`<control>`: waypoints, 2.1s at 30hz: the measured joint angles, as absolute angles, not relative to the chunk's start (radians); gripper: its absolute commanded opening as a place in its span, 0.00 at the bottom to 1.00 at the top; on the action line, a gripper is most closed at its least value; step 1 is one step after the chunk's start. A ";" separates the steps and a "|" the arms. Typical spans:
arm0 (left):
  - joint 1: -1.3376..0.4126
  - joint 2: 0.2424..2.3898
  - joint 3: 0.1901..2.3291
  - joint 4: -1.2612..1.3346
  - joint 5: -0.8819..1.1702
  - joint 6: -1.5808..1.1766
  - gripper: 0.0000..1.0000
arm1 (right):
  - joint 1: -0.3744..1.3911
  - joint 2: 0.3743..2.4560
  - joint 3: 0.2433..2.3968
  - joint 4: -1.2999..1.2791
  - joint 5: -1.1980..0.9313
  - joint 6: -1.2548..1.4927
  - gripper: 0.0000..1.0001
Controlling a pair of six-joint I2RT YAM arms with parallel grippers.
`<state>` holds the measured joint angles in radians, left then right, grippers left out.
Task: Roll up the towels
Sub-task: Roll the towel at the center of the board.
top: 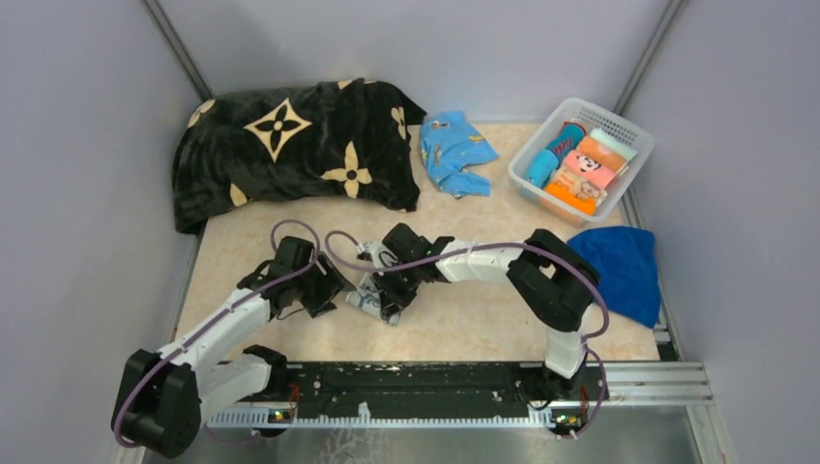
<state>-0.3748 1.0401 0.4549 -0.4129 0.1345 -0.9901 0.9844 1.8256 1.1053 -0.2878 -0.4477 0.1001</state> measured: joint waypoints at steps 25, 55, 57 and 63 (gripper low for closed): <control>-0.375 1.002 0.387 -0.271 0.307 -0.992 0.60 | 0.740 2.065 1.036 0.037 -1.039 0.512 0.08; -0.375 1.248 0.432 -0.179 0.281 -1.016 0.42 | 1.045 1.594 1.081 -0.287 -0.211 0.074 0.45; -0.375 1.248 0.432 -0.179 0.281 -1.016 0.42 | 1.100 1.589 1.081 -0.276 -0.147 0.029 0.46; -0.375 1.248 0.434 -0.181 0.281 -1.016 0.42 | 1.185 1.612 1.080 -0.250 -0.010 -0.054 0.47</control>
